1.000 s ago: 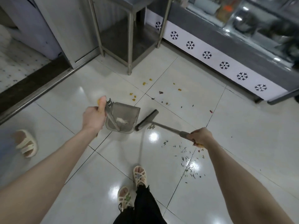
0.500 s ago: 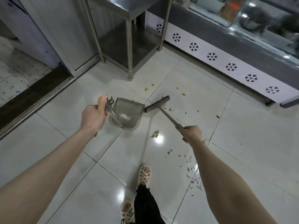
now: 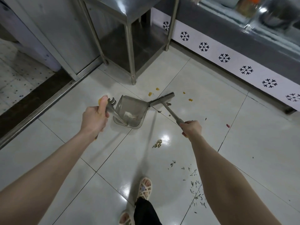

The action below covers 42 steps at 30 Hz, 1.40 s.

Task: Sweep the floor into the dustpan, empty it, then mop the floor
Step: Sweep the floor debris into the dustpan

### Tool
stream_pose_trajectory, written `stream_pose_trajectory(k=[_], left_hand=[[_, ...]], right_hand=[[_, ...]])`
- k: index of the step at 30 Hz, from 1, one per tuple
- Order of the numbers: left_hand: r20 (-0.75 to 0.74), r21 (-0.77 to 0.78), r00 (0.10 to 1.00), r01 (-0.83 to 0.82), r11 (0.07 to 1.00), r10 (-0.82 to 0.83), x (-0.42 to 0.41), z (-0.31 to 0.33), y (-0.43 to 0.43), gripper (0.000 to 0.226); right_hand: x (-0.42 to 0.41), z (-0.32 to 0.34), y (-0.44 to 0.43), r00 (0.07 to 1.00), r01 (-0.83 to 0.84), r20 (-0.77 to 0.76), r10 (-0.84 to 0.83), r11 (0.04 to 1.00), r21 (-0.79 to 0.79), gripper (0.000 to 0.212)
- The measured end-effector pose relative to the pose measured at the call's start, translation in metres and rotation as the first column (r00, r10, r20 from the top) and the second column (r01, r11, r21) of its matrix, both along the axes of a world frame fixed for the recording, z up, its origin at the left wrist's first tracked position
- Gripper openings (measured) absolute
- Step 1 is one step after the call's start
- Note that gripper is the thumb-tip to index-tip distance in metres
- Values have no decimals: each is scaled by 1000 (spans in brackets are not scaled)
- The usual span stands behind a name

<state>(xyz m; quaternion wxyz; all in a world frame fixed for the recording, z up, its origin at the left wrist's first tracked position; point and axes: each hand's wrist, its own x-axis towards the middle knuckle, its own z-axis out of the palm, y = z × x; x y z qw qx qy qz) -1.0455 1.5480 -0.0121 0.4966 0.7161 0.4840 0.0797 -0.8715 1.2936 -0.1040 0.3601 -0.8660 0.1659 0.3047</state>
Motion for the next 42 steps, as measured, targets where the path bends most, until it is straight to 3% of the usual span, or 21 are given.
stream_pose_trajectory(k=[14,19,28,32,36,42], left_hand=[[5,20,993,114,993,-114,40,-4,-17,72],[17,24,986,167,986,-167,36,-3,-30,70],[29,-5,972,233,972,-233,4,5,-31,68],[49,-17,969,244,970,-243,-17,8,-26,68],[51,-19,965,257,966,-256,-38,13,-15,68],[37,-17,967,254,967,-253,-62,19,4,67]], right_hand=[[-13,-9,-58,983,10,-176,-45,982,-191,40],[-51,6,-99,973,84,-189,-131,968,-237,30],[-155,15,-160,930,225,-206,-304,915,-336,30],[-169,26,-156,927,286,-169,-336,922,-262,32],[-179,37,-143,935,314,-107,-337,931,-187,20],[-191,36,-88,964,232,-107,-243,967,-105,8]])
